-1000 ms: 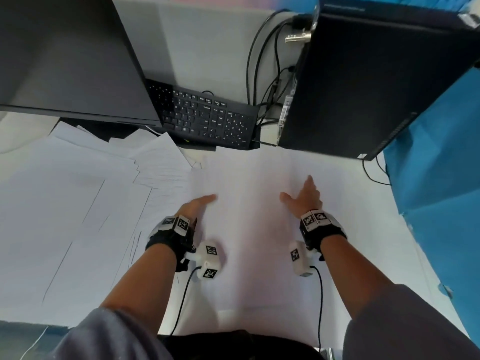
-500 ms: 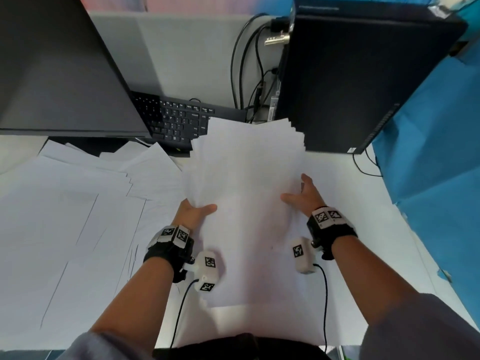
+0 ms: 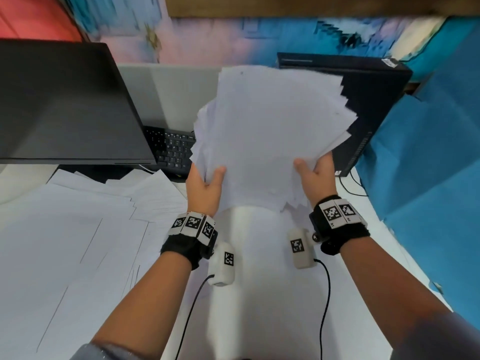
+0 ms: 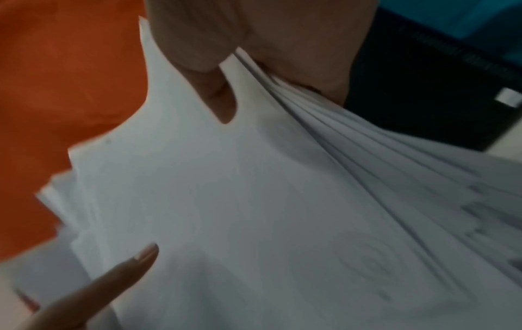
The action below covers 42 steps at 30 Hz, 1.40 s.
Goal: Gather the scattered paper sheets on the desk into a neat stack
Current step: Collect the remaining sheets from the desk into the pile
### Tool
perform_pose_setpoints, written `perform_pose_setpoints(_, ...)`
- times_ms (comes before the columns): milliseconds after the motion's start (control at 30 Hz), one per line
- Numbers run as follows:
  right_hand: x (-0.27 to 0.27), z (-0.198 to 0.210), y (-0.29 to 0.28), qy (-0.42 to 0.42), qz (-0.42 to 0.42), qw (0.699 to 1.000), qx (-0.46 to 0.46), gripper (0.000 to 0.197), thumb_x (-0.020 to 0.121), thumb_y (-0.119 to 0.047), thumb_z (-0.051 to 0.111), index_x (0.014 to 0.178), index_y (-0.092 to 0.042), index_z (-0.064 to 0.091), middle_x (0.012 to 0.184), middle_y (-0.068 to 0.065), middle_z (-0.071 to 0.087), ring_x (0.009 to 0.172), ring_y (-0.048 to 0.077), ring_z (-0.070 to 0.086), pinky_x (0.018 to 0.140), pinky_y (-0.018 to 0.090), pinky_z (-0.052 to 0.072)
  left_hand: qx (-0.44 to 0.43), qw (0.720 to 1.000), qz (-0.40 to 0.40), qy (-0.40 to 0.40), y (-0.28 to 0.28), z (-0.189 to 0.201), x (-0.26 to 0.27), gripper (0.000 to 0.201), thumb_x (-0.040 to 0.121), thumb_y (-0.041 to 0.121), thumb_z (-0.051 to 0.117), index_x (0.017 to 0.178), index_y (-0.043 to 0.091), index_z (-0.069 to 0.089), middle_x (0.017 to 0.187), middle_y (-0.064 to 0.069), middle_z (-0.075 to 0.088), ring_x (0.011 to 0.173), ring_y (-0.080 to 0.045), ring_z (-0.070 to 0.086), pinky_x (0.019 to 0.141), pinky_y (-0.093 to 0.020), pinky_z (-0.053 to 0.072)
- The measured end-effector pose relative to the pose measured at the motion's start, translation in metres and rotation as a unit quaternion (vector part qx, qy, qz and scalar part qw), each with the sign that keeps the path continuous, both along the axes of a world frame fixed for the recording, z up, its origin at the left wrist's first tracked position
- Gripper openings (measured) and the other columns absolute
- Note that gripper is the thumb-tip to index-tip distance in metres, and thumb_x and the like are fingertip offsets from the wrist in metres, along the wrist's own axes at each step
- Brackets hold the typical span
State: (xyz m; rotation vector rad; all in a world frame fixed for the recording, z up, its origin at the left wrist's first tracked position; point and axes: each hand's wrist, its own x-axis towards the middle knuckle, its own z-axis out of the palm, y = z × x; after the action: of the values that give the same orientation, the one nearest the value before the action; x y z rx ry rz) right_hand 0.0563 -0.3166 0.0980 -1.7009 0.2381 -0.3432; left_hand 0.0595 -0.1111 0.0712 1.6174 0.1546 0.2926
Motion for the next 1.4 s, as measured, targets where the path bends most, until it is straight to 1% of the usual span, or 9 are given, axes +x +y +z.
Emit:
perform_pose_setpoints(167,-0.005,-0.005,0.000,0.002,0.027,0.990,0.139,0.062,0.077,-0.004,0.067,0.128,-0.020,0.035,0.131,0.010,0.054,0.117,0.021,0.057,0.101,0.036,0.047,-0.062,0.997,0.002,0.038,0.009,-0.006,0.006,0.070,0.069,0.010,0.082,0.131,0.010,0.049,0.119,0.001,0.062,0.105,-0.003,0.061,0.081,-0.008,0.049)
perform_pose_setpoints(367,0.010,0.018,0.002,-0.025,0.014,0.980,0.197,0.090,0.061,-0.053,0.078,0.133,-0.022,0.034,0.123,0.001,0.058,0.108,0.015,0.062,0.082,0.024,0.055,-0.079,0.992,-0.029,0.089,0.021,-0.002,0.016,0.059,0.071,0.000,0.077,0.125,0.006,0.055,0.117,-0.011,0.066,0.107,-0.024,0.065,0.095,-0.041,0.051)
perform_pose_setpoints(433,0.020,0.033,0.004,-0.022,-0.019,0.982,0.188,0.075,0.076,-0.049,0.069,0.136,-0.024,0.031,0.116,-0.004,0.054,0.101,0.010,0.058,0.072,0.017,0.053,-0.081,0.991,-0.040,0.096,0.023,-0.002,0.018,0.056,0.071,-0.002,0.077,0.123,0.005,0.056,0.117,-0.012,0.067,0.106,-0.027,0.065,0.096,-0.044,0.051)
perform_pose_setpoints(567,0.039,0.057,0.006,-0.016,-0.069,0.988,0.135,0.072,0.074,-0.053,0.068,0.132,-0.026,0.033,0.124,0.000,0.047,0.109,0.012,0.050,0.082,0.025,0.041,-0.081,0.990,-0.048,0.104,0.028,-0.005,0.020,0.053,0.069,-0.003,0.078,0.118,0.004,0.060,0.113,-0.015,0.068,0.105,-0.029,0.066,0.096,-0.049,0.050)
perform_pose_setpoints(733,0.049,0.058,0.011,-0.028,-0.100,0.994,-0.023,0.066,0.074,-0.043,0.073,0.125,-0.016,0.042,0.085,-0.008,0.049,0.079,0.006,0.052,0.067,0.017,0.043,-0.092,0.987,-0.066,0.112,0.036,-0.005,0.017,0.046,0.064,-0.001,0.081,0.104,0.015,0.064,0.107,-0.008,0.070,0.104,-0.026,0.066,0.098,-0.048,0.049)
perform_pose_setpoints(933,0.047,0.054,0.025,-0.037,-0.091,0.976,-0.196,0.077,0.066,-0.056,0.074,0.123,-0.017,0.040,0.093,0.000,0.055,0.080,0.012,0.053,0.064,0.018,0.041,-0.109,0.985,-0.067,0.117,0.035,-0.002,0.017,0.077,0.051,0.015,0.087,0.122,0.007,0.058,0.116,-0.009,0.069,0.108,-0.024,0.065,0.100,-0.047,0.048)
perform_pose_setpoints(1033,0.047,0.055,0.031,-0.049,-0.090,0.965,-0.242,0.072,0.065,-0.060,0.072,0.117,-0.017,0.046,0.101,-0.003,0.052,0.084,0.009,0.051,0.068,0.021,0.042,-0.115,0.984,-0.059,0.123,0.037,-0.002,0.015,0.070,0.057,0.010,0.086,0.121,0.004,0.059,0.115,-0.010,0.069,0.107,-0.025,0.066,0.099,-0.047,0.049)
perform_pose_setpoints(1233,0.034,0.027,0.007,-0.072,-0.028,0.988,0.134,0.062,0.082,-0.038,0.058,0.136,-0.016,0.035,0.117,-0.002,0.053,0.102,0.001,0.055,0.094,0.024,0.048,-0.125,0.981,-0.052,0.138,0.042,-0.004,0.015,0.069,0.054,0.017,0.087,0.118,0.006,0.062,0.112,-0.008,0.071,0.104,-0.024,0.068,0.096,-0.045,0.051)
perform_pose_setpoints(1400,0.019,-0.023,0.010,0.045,0.073,0.976,0.201,0.086,0.058,0.005,0.045,0.141,-0.010,0.027,0.108,0.002,0.056,0.079,0.001,0.066,0.059,0.016,0.053,-0.140,0.979,-0.063,0.132,0.037,-0.005,0.018,0.057,0.057,0.019,0.083,0.111,0.013,0.066,0.112,-0.009,0.071,0.103,-0.025,0.068,0.091,-0.042,0.053)
